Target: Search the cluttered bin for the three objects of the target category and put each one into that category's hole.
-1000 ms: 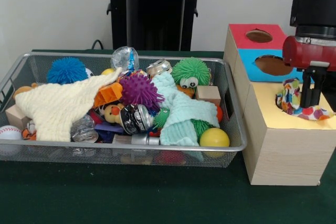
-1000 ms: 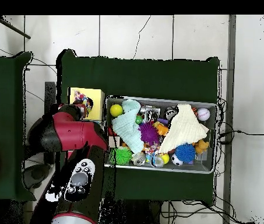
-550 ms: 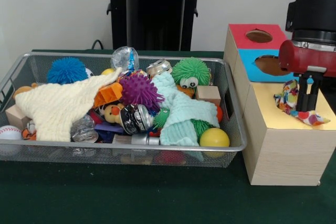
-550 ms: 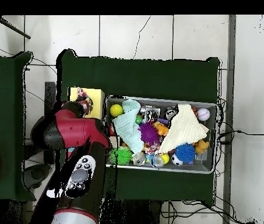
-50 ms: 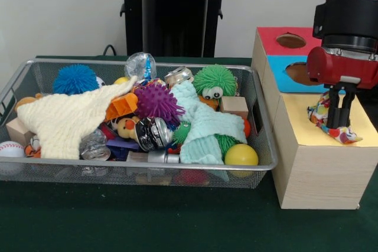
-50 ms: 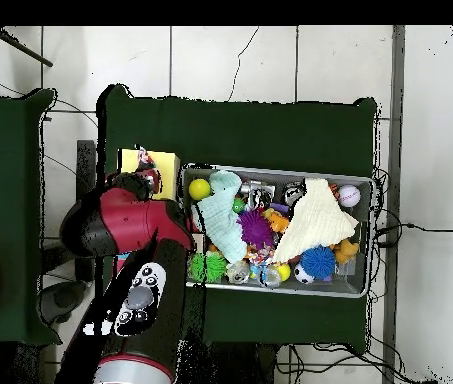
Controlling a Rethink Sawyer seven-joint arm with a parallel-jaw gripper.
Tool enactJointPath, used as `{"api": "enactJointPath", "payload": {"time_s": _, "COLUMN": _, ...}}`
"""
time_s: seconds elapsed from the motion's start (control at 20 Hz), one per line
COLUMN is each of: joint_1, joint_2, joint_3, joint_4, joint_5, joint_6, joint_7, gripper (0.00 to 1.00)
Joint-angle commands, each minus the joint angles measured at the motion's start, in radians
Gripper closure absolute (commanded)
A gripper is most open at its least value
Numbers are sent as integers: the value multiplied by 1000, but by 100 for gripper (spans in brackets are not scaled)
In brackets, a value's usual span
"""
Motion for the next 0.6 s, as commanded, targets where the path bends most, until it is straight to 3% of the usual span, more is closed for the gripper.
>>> {"api": "enactJointPath", "payload": {"time_s": 0.05, "joint_1": -87, "joint_2": 214, "joint_3": 59, "joint_4": 15, "joint_5": -103, "joint_6": -32, "joint_7": 50, "gripper": 100}}
{"api": "enactJointPath", "payload": {"time_s": 0.6, "joint_1": -92, "joint_2": 228, "joint_3": 75, "joint_4": 26, "joint_5": -87, "joint_6": -38, "joint_7": 87, "gripper": 100}}
